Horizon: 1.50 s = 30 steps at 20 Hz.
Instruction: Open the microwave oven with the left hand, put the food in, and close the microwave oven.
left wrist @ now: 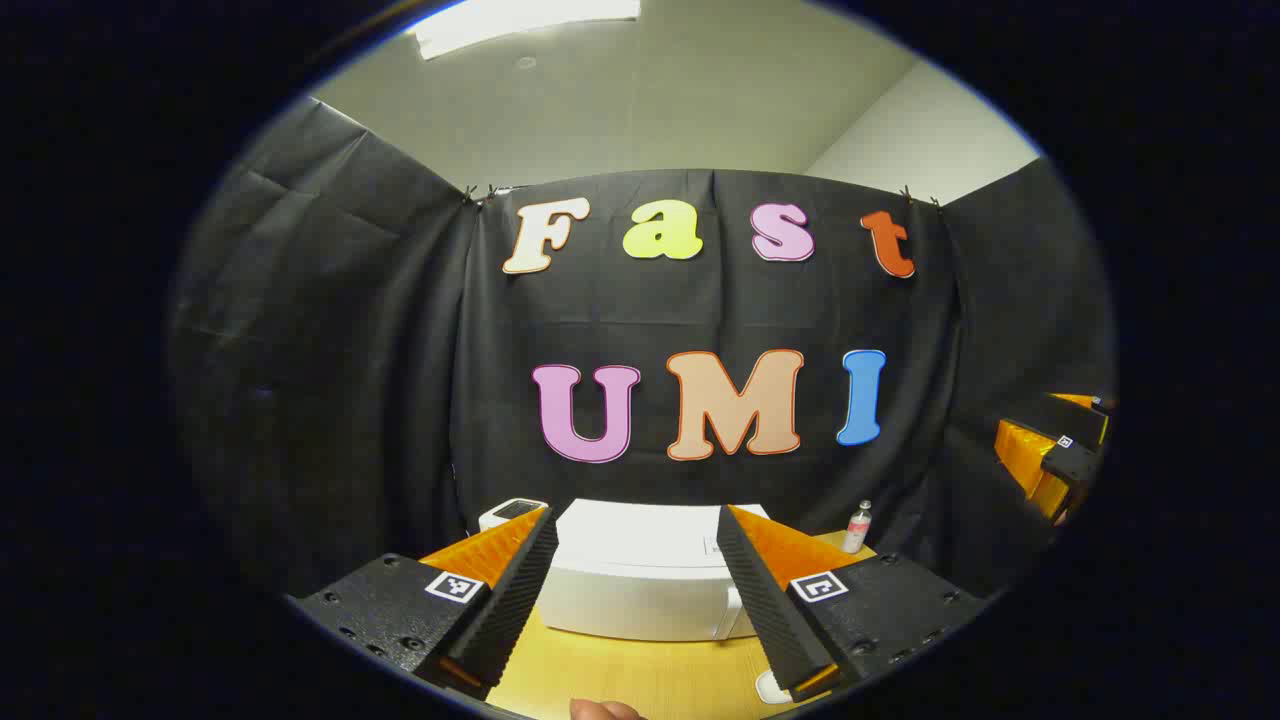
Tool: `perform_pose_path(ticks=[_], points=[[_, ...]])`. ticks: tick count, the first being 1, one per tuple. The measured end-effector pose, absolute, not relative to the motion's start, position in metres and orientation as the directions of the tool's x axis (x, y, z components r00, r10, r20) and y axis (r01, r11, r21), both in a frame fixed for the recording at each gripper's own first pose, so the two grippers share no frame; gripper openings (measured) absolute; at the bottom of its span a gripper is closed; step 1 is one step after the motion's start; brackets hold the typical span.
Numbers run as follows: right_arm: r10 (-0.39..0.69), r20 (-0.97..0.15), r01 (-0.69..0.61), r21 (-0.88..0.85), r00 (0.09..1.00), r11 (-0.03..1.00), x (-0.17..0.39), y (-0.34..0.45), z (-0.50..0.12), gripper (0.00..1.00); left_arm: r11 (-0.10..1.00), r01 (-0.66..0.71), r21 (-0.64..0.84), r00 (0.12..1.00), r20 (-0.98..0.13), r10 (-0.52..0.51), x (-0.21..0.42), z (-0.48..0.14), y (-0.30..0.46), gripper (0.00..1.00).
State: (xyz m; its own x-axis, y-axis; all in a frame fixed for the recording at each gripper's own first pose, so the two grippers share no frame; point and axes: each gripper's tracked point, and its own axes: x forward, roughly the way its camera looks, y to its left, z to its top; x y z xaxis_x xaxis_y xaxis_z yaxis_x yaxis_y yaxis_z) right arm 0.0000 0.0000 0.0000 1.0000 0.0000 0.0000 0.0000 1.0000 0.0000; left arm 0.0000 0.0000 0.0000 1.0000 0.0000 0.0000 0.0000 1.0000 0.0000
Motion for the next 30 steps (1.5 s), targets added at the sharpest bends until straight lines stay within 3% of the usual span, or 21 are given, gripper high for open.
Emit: perform_pose_path(ticks=[10, 16, 30], points=[[0.017, 0.002, -0.017, 0.009, 1.0, 1.0, 0.014, -0.001, -0.004, 0.97, 0.999, 0.029, 0.015, 0.999, -0.045, -0.029, 0.008, -0.022, -0.021, 0.96], [0.023, 0.005, -0.023, 0.011, 1.0, 1.0, 0.014, -0.002, -0.002, 0.97, 1.0, 0.008, 0.019, 0.999, -0.038, -0.007, 0.007, -0.02, -0.015, 0.93], [0.016, -0.013, -0.016, 0.016, 1.0, 1.0, 0.01, -0.009, -0.01, 0.98, 1.0, -0.01, -0.004, 0.998, -0.056, 0.01, 0.016, -0.035, -0.012, 0.96]])
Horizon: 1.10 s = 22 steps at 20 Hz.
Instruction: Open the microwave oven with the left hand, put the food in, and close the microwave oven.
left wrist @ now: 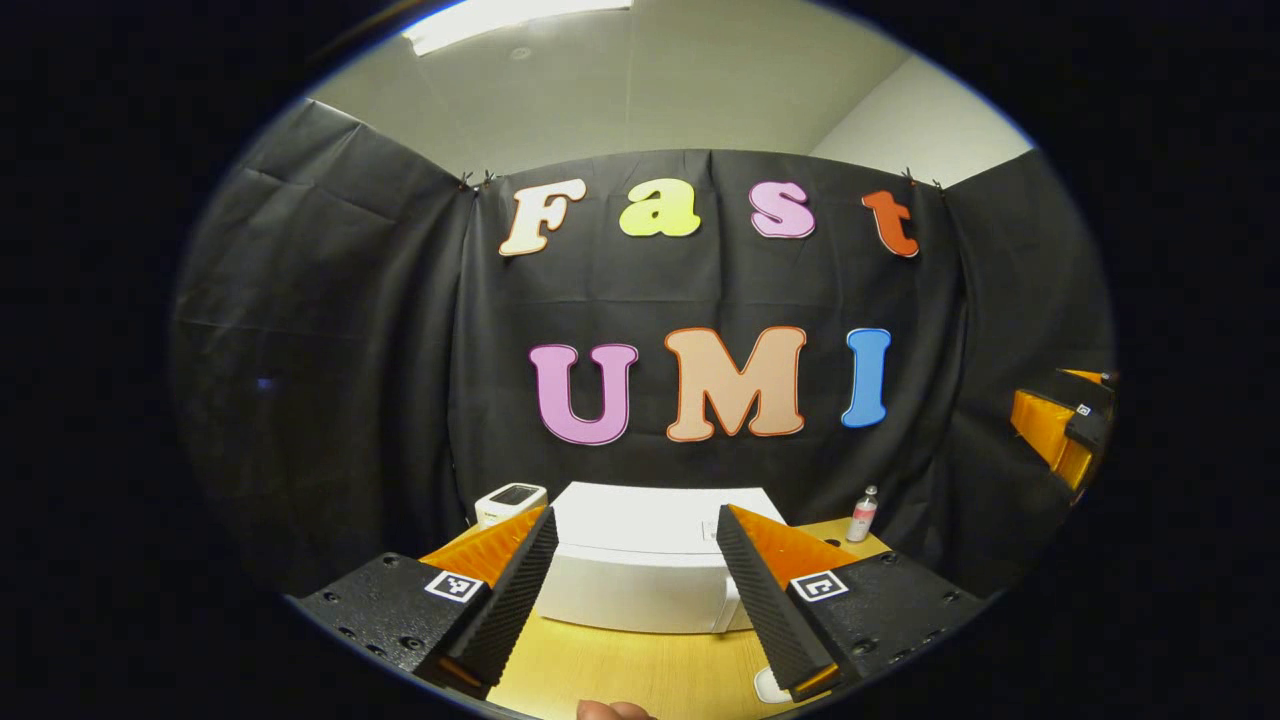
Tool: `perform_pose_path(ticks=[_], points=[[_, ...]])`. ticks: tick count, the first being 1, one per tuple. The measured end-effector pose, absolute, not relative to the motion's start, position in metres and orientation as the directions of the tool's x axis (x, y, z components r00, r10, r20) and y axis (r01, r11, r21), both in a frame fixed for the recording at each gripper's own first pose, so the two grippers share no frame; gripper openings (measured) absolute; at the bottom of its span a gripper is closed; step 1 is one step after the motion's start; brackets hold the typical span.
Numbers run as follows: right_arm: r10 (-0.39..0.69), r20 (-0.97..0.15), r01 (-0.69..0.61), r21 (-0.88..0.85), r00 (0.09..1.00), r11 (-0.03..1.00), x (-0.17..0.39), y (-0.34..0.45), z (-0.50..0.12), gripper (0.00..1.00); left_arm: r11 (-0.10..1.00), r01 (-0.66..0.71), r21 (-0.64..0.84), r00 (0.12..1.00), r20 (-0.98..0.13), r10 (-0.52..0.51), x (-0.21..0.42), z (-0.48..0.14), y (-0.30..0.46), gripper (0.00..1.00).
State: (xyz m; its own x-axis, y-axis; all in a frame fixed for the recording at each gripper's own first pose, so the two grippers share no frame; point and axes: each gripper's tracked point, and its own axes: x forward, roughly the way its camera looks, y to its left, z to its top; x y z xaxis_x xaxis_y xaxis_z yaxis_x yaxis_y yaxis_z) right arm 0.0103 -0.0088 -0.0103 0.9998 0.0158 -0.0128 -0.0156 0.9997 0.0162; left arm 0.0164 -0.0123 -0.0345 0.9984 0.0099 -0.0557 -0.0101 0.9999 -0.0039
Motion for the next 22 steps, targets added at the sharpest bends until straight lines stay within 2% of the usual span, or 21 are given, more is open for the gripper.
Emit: perform_pose_path(ticks=[3, 4, 6, 10, 22], points=[[0.004, -0.023, -0.004, 0.012, 1.0, 1.0, 0.008, -0.015, -0.013, 0.97, 1.0, 0.023, -0.007, 0.996, -0.082, -0.024, 0.028, -0.059, -0.024, 0.93], [0.0, -0.022, 0.0, 0.009, 1.0, 1.0, 0.007, -0.018, -0.012, 0.97, 0.999, 0.038, -0.005, 0.996, -0.086, -0.038, 0.032, -0.066, -0.03, 0.96], [-0.017, -0.016, 0.017, -0.002, 1.0, 1.0, 0.003, -0.027, -0.009, 0.97, 0.997, 0.075, -0.004, 0.992, -0.103, -0.075, 0.04, -0.085, -0.043, 0.94], [-0.062, 0.013, 0.062, -0.009, 0.998, 0.998, -0.004, -0.047, 0.004, 0.96, 0.992, 0.119, -0.051, 0.976, -0.18, -0.126, 0.061, -0.146, -0.066, 0.96], [-0.192, 0.004, 0.192, -0.037, 0.981, 0.981, -0.032, -0.092, 0.011, 0.96, 0.986, 0.164, -0.039, 0.899, -0.405, -0.165, 0.127, -0.298, -0.114, 0.97]])
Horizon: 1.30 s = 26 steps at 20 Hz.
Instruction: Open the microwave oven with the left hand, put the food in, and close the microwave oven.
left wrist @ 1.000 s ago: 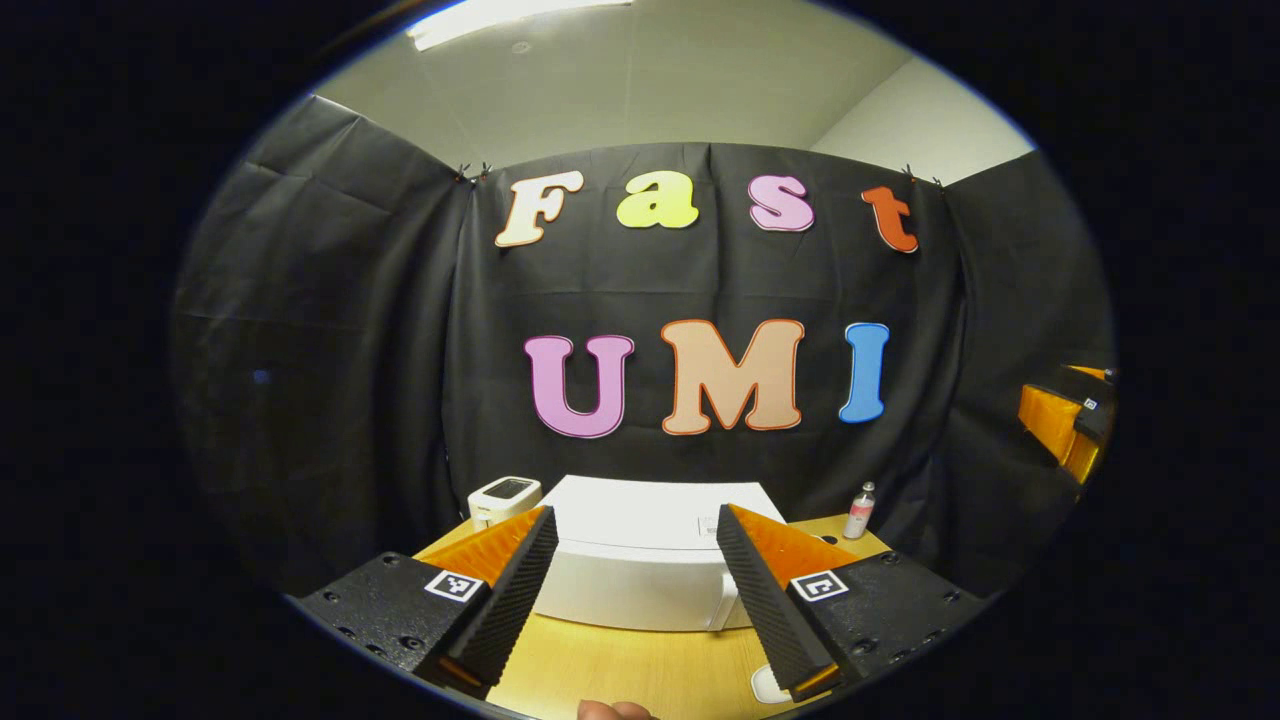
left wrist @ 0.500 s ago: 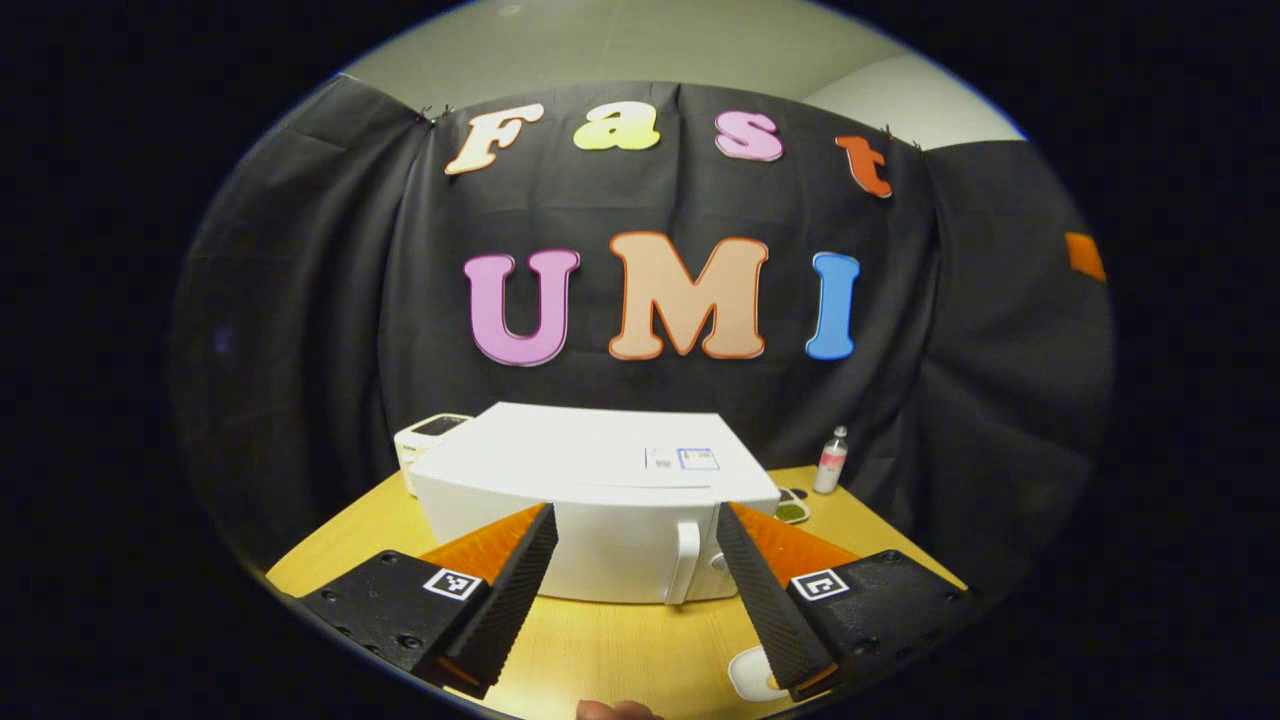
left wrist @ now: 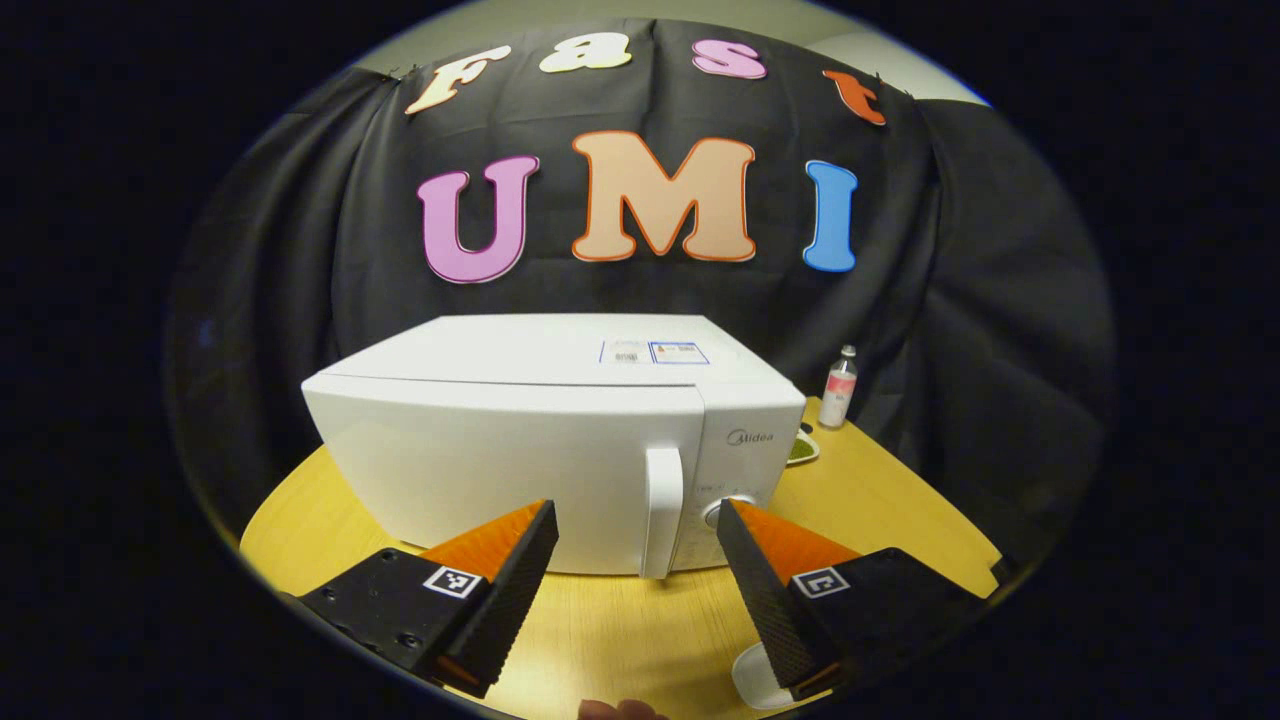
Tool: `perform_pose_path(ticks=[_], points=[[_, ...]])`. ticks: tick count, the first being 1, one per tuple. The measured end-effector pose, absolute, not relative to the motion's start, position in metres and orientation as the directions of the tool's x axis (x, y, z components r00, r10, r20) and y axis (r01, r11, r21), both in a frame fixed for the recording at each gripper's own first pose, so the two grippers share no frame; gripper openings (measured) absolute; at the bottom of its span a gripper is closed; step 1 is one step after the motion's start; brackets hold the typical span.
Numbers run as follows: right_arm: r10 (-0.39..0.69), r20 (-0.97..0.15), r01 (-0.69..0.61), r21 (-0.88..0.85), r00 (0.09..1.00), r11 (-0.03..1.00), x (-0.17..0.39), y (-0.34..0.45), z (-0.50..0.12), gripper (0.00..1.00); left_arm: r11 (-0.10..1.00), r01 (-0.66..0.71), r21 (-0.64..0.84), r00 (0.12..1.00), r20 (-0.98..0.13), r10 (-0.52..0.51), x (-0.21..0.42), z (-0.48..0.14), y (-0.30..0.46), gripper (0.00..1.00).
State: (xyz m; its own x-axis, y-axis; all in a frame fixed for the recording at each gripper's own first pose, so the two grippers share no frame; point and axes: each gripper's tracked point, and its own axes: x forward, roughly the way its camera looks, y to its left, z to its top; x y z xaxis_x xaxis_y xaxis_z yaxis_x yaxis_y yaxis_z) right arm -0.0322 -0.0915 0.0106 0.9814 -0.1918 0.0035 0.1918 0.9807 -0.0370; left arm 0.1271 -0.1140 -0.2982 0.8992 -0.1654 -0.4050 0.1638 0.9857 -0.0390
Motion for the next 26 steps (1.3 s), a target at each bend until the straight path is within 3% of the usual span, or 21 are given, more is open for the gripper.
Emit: perform_pose_path(ticks=[9, 12, 14, 15, 16, 18, 26], points=[[-0.211, -0.032, 0.21, -0.03, 0.977, 0.977, -0.033, -0.098, -0.003, 0.97, 0.974, 0.228, -0.011, 0.85, -0.485, -0.204, 0.157, -0.342, -0.136, 0.94], [-0.217, -0.038, 0.216, -0.035, 0.975, 0.976, -0.033, -0.103, -0.005, 0.97, 0.977, 0.212, -0.009, 0.851, -0.49, -0.189, 0.165, -0.346, -0.135, 0.8], [-0.218, -0.044, 0.217, -0.029, 0.975, 0.976, -0.032, -0.104, -0.007, 0.97, 0.967, 0.251, -0.036, 0.83, -0.506, -0.234, 0.163, -0.355, -0.147, 0.74], [-0.218, -0.047, 0.217, -0.026, 0.975, 0.976, -0.032, -0.105, -0.008, 0.97, 0.972, 0.235, 0.006, 0.833, -0.517, -0.198, 0.163, -0.356, -0.139, 0.67], [-0.217, -0.049, 0.216, -0.023, 0.975, 0.976, -0.032, -0.105, -0.008, 0.97, 0.972, 0.233, 0.034, 0.826, -0.534, -0.179, 0.166, -0.363, -0.132, 0.42], [-0.213, -0.053, 0.213, -0.02, 0.976, 0.977, -0.031, -0.105, -0.01, 0.97, 0.972, 0.233, 0.012, 0.839, -0.508, -0.195, 0.168, -0.356, -0.134, 0.23], [-0.159, -0.053, 0.16, 0.018, 0.986, 0.987, -0.024, -0.09, -0.008, 0.97, 0.955, 0.292, 0.058, 0.829, -0.514, -0.222, 0.163, -0.357, -0.135, 0.11]])
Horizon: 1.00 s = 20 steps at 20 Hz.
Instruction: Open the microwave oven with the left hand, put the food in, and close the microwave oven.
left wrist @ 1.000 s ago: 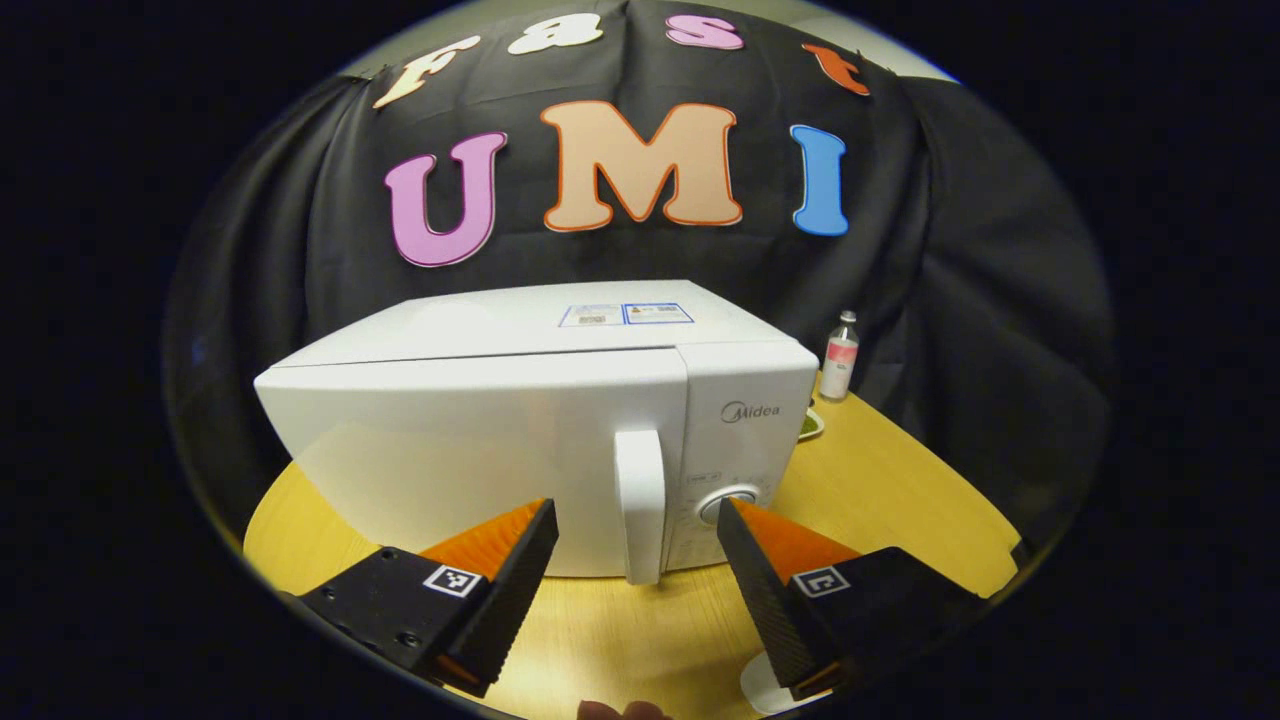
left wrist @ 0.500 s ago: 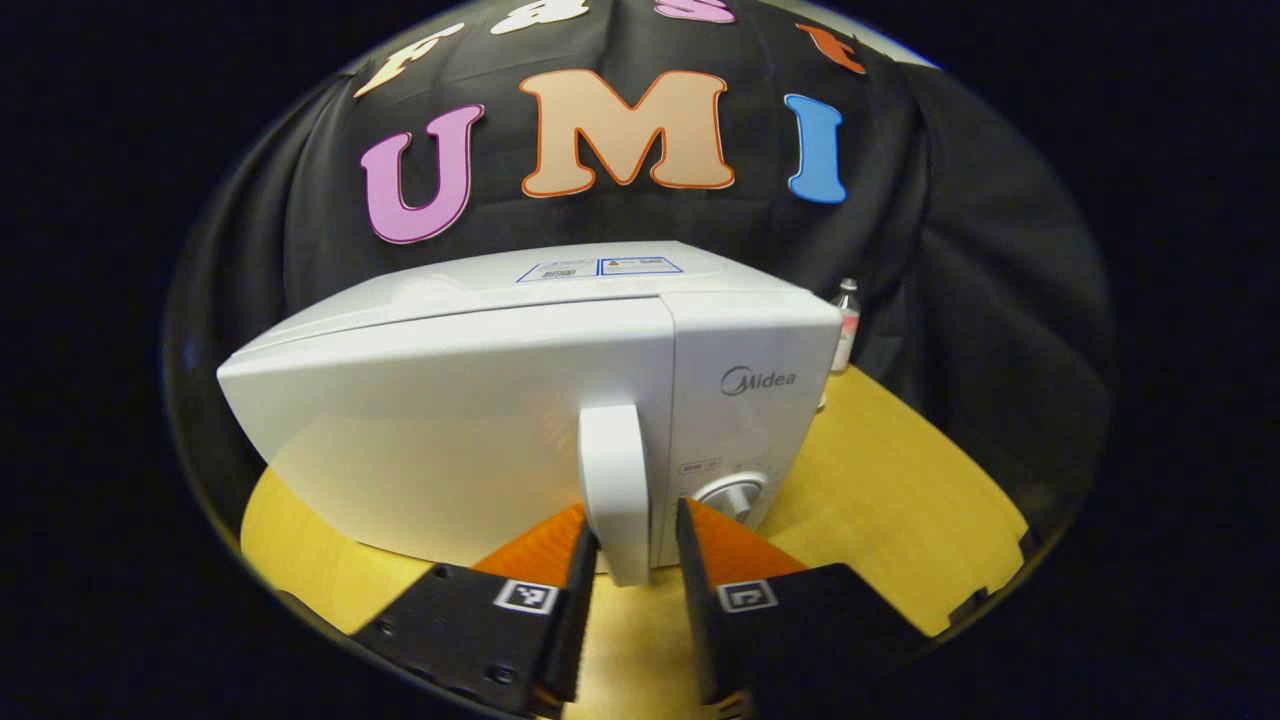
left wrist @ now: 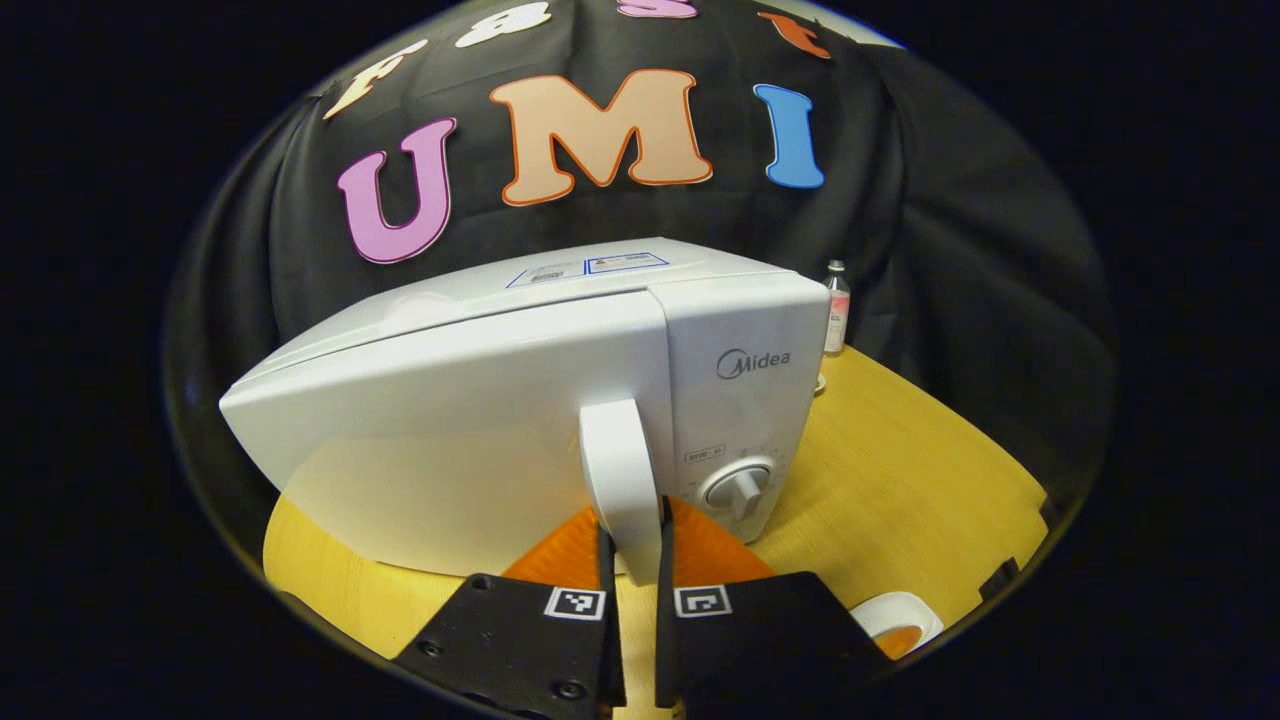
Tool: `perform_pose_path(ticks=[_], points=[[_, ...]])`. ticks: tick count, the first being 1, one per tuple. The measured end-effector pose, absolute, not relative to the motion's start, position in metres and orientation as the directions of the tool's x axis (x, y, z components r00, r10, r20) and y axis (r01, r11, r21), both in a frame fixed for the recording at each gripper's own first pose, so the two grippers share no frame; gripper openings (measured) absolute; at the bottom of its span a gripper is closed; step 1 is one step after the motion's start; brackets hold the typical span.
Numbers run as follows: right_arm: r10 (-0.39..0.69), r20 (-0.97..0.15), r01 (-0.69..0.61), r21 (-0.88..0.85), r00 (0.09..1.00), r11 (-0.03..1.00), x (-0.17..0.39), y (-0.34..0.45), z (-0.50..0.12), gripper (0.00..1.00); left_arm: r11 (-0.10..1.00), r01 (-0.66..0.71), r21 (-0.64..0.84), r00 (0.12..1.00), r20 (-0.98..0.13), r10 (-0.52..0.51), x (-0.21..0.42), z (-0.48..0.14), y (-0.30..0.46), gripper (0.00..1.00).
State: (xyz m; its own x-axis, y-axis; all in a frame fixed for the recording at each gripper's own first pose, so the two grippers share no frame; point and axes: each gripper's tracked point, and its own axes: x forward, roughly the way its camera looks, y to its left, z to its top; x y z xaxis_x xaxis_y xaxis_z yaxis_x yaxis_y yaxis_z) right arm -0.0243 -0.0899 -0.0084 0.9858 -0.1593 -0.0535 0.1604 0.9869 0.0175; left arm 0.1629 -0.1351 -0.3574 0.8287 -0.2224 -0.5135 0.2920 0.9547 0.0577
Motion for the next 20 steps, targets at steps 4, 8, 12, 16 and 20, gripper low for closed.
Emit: perform_pose_path(ticks=[4, 8, 12, 16, 20], points=[[-0.152, -0.047, 0.153, 0.01, 0.987, 0.988, -0.025, -0.088, -0.007, 0.97, 0.958, 0.285, 0.02, 0.812, -0.536, -0.231, 0.159, -0.358, -0.134, 0.09], [-0.164, -0.044, 0.165, 0.023, 0.986, 0.986, -0.023, -0.09, -0.009, 0.97, 0.955, 0.295, 0.008, 0.828, -0.502, -0.251, 0.118, -0.353, -0.123, 0.07], [-0.111, -0.072, 0.115, 0.053, 0.991, 0.992, -0.015, -0.069, -0.022, 0.97, 0.942, 0.335, -0.029, 0.81, -0.502, -0.303, 0.065, -0.349, -0.1, 0.08], [-0.031, -0.075, 0.035, 0.059, 0.997, 0.998, -0.009, -0.034, -0.026, 0.97, 0.931, 0.364, -0.037, 0.789, -0.519, -0.329, 0.022, -0.345, -0.07, 0.08], [0.037, -0.07, -0.03, 0.095, 0.997, 0.995, -0.008, 0.0, -0.025, 0.97, 0.933, 0.359, -0.006, 0.787, -0.536, -0.306, -0.019, -0.34, -0.026, 0.11]])
